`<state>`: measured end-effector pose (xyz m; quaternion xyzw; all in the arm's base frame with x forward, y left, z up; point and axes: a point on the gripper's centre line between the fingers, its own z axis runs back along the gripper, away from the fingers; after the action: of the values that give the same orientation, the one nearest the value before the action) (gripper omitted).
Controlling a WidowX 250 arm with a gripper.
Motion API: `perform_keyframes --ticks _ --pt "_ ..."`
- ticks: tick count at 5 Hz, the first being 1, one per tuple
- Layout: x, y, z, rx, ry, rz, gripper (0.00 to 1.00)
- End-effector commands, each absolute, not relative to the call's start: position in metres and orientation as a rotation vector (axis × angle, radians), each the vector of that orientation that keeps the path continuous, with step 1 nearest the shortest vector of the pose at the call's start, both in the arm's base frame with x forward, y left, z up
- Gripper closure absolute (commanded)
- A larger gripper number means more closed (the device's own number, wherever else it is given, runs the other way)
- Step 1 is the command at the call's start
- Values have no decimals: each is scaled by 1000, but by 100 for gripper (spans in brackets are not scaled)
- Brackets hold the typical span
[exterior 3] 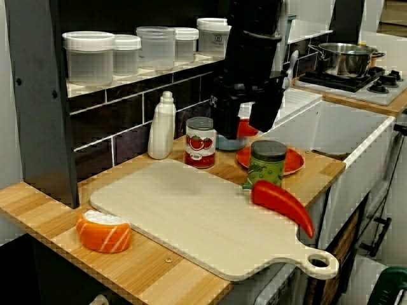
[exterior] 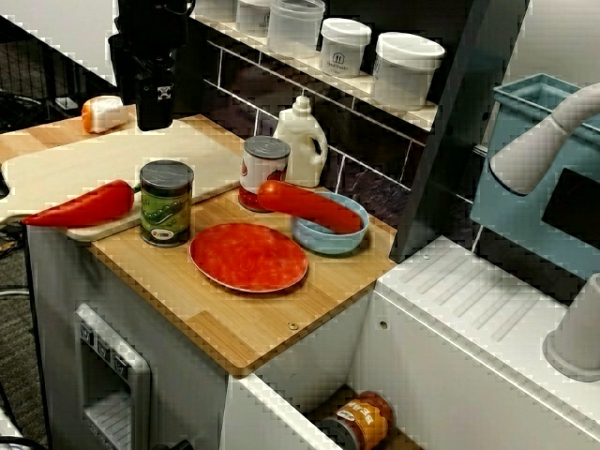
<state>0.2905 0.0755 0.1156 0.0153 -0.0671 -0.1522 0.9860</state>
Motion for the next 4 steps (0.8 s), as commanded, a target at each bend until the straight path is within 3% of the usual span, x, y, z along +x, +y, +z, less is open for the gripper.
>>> perform_keyframes --ticks 1,4 --pt "288 88 133 39 -188 -343 0" --pt "249 110 119 48 -231 -384 0"
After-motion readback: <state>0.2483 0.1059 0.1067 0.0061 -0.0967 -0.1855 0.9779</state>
